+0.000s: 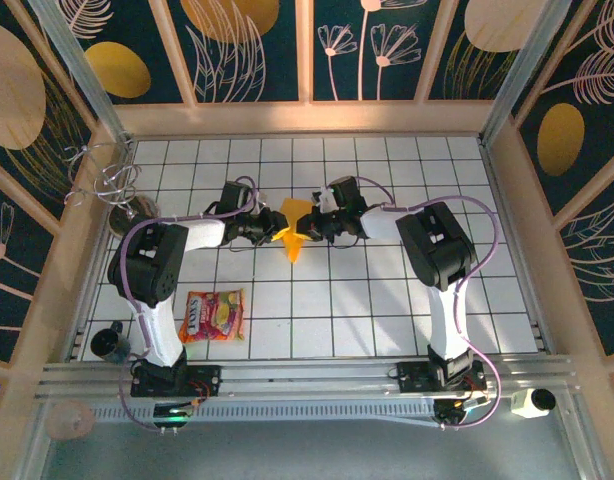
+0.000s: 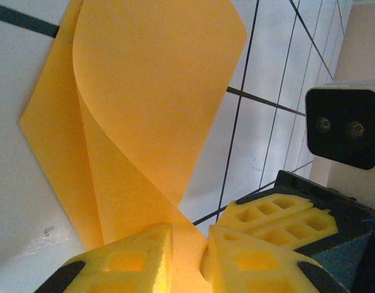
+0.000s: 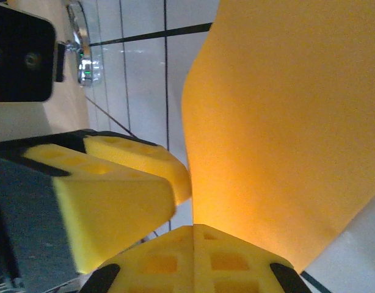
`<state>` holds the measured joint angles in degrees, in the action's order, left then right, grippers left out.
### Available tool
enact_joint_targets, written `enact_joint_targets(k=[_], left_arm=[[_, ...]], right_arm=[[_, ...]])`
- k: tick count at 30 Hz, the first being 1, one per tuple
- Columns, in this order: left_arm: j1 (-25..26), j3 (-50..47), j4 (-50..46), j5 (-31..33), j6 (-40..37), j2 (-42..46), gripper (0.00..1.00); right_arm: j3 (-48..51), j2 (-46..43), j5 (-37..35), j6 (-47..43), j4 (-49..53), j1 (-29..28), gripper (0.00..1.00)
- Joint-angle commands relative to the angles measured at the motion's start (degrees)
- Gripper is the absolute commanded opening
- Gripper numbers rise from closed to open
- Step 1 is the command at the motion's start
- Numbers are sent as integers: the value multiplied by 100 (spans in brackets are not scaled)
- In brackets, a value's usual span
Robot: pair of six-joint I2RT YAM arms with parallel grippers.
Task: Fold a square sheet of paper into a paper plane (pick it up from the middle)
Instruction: Third fold the triangle at the center of the table.
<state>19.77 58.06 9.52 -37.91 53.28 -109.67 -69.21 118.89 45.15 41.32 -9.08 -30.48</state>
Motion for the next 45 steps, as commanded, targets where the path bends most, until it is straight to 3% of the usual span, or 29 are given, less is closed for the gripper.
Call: enact_joint_targets(k=[1, 6, 17, 32, 45], left_arm=[[-16, 355, -276, 202, -291, 184, 27], [-15, 966, -696, 594, -828, -167, 31], [50, 2297, -1447, 818, -1446, -1138, 26], [282, 2434, -2464, 1654, -1889, -1467, 17], [291, 2542, -2718, 1660, -1997, -1536, 15]], right_arm=[[-95, 49, -243, -441, 494, -19, 3], [-230, 151, -310, -871, 866, 3, 2], [-210, 103, 72, -1424, 1332, 10, 2], [-422, 27, -153, -1989, 2079, 7, 2], [-982, 274, -235, -2136, 2252, 16, 2]])
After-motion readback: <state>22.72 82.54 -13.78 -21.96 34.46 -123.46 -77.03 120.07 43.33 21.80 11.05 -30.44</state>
